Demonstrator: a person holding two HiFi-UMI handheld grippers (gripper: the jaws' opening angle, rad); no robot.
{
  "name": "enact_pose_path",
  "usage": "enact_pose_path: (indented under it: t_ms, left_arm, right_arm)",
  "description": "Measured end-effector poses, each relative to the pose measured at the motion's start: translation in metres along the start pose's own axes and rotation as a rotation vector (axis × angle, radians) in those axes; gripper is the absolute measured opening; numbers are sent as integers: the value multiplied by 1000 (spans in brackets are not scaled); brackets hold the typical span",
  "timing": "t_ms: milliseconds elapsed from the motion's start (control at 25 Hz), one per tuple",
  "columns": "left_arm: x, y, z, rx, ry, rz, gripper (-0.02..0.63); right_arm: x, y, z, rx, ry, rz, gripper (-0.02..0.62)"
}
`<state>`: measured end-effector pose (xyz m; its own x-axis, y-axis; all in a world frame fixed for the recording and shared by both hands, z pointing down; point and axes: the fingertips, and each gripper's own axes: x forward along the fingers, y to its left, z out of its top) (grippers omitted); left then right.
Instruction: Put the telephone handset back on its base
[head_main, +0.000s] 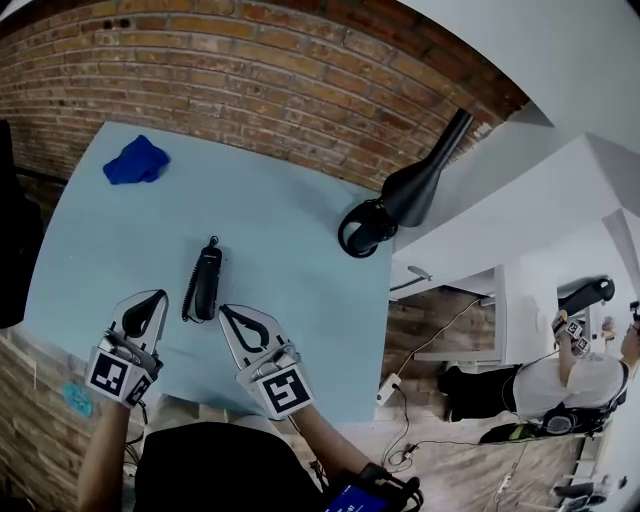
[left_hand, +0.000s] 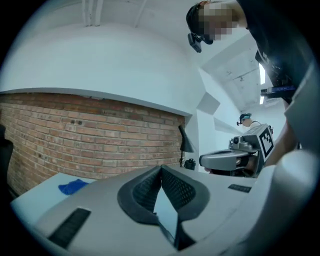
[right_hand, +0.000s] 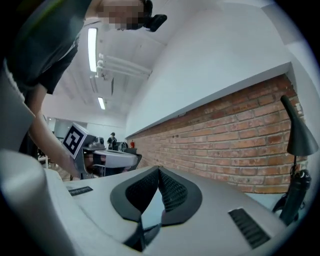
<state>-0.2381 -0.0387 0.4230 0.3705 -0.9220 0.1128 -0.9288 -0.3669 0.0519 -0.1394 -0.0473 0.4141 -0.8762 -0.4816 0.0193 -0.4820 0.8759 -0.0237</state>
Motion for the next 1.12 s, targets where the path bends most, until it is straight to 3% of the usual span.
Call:
enact_pose_path:
  t_ms: [400,920,1120]
  left_arm:
    - [-8,-1,-90,-81,161,41,29]
    - [10,-24,-107,-95,194,8,31]
    - [18,-15,-113,-129,210,53,31]
  right_arm:
    - [-25,0,-91,50,155,-37,14]
    - [-41,-13,-96,59,163,-80,13]
    - [-45,-21,-99,51,158,-101,14]
